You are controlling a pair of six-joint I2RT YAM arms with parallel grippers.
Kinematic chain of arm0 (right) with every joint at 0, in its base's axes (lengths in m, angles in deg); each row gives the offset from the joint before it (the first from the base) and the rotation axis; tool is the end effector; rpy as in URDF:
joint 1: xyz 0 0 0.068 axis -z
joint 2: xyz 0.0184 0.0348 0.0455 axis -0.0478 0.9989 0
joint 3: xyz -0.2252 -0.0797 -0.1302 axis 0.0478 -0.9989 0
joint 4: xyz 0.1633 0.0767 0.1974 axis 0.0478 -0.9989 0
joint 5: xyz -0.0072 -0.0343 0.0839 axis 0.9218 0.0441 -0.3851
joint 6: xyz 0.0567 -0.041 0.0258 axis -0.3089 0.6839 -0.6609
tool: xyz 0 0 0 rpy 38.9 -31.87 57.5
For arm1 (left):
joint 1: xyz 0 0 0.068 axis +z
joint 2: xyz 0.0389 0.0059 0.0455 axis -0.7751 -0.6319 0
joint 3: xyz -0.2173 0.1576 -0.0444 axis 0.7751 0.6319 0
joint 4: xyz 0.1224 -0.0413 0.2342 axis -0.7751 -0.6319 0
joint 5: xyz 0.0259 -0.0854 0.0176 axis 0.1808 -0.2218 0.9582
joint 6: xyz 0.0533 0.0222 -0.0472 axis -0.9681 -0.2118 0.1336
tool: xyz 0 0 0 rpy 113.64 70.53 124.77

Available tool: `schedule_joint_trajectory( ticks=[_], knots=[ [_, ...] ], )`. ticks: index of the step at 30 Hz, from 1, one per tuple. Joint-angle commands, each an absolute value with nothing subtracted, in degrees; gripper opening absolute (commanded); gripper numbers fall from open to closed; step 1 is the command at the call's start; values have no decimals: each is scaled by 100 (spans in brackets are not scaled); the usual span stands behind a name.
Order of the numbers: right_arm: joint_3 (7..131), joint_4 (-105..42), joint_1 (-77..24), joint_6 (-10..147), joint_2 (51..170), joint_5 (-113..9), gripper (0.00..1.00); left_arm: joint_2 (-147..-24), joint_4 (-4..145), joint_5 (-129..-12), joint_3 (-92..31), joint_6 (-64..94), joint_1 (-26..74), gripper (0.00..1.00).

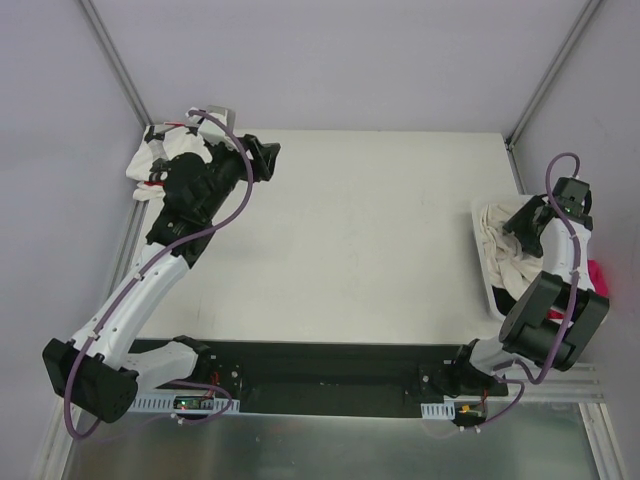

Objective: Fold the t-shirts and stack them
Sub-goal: Grab crumpled tshirt from bin with the right arm

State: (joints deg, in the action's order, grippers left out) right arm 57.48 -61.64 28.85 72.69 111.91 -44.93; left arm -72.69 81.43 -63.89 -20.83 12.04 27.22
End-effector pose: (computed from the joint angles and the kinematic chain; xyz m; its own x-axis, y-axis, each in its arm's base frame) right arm 0.2987 -0.1456 0.2508 -0.6521 0.3759 -0.6584 0.4667 0.8834 0.0422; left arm 0.2607 -0.1160 0.4372 0.1368 -0.2282 -0.9640 0.4536 0.8795 -0.1439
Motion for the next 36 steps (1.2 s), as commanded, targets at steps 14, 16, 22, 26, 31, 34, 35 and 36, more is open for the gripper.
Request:
schedule_joint_trajectory(
  ticks=[14, 16, 22, 26, 31, 34, 35, 36],
  knots=[
    [5488, -5478, 2999, 6882, 11289, -4681, 1, -7536, 8365, -6611, -2505, 1431, 2708, 61],
    [5558, -5522, 2999, 6873, 11183, -4699, 1, -7536, 8365, -6602, -2478, 1440, 2708, 61],
    [6716, -6171, 2929, 6926, 11148, -4874, 1, -7536, 8400, -6532, -2346, 1440, 2708, 61],
    [7798, -6620, 2640, 6943, 11121, -4866, 1, -7615, 8435, -6497, -2189, 1528, 2708, 61],
    [9326, -7043, 1946, 6934, 11209, -5006, 1, -7773, 8593, -6619, -2013, 1738, 2708, 61],
    [9714, -6930, 1173, 6979, 11148, -5023, 1, -7949, 8619, -6760, -1951, 1844, 2708, 61],
    [9881, -6833, 831, 6891, 11148, -5311, 1, -8002, 8619, -6865, -1933, 1905, 2708, 61],
    [10013, -6754, 671, 6838, 11226, -5462, 1, -8054, 8611, -6909, -1925, 1923, 2708, 61]
  ],
)
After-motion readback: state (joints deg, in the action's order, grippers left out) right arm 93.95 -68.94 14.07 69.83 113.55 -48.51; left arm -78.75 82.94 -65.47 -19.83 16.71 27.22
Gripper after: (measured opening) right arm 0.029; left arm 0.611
